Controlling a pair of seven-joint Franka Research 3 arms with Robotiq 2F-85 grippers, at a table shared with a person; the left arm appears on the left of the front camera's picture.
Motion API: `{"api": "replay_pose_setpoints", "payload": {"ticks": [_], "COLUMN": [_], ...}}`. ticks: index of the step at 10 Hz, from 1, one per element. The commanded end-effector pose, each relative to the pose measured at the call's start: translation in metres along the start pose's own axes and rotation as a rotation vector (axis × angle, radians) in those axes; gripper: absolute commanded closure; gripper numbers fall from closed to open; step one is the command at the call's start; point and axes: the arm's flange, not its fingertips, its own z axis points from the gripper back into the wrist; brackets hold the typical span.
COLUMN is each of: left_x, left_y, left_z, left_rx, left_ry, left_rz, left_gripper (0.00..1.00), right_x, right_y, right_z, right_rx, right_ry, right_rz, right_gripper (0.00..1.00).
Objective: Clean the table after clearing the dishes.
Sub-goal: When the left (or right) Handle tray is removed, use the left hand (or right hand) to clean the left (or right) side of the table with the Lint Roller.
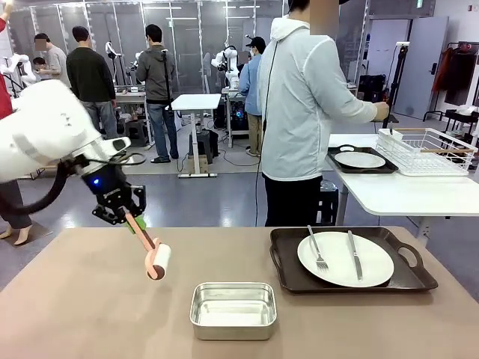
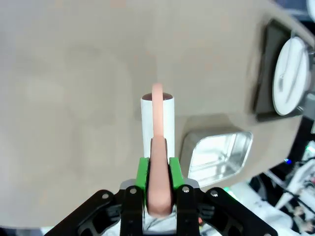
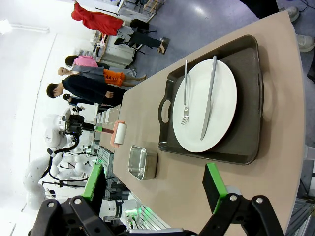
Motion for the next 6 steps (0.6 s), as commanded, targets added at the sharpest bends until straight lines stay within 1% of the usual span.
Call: {"api": "replay_pose_setpoints", "payload": {"ticks": [1,2,3,4,5,6], "left_x": [-0.012,-0.015,-0.014,-0.011,0.000,0.008], "left_y": [0.032,0.047,0.062,0.077,0.093,0.101], "left_z": [-0.009,-0.011,-0.020,-0.026,-0.024,-0.022], "left_rx": [-0.131,-0.214,-0.270,-0.372,-0.418,-0.408], "left_ry": [-0.094,-0.138,-0.131,-0.055,0.015,0.042], "left_rz": [-0.020,0.000,0.003,-0.042,-0.089,-0.122], "left_gripper": [0.79,0.79,0.79,0.79,0.79,0.79], "right_x": [-0.002,-0.002,-0.002,-0.002,-0.002,-0.002], "right_y": [0.003,0.003,0.003,0.003,0.003,0.003], "right_z": [0.001,0.001,0.001,0.001,0.001,0.001], "right_rx": [0.002,0.002,0.002,0.002,0.002,0.002], "right_ry": [0.001,0.001,0.001,0.001,0.001,0.001], "right_rz": [0.003,0.003,0.003,0.003,0.003,0.003], "right_gripper": [0.00,0.00,0.00,0.00,0.00,0.00]}}
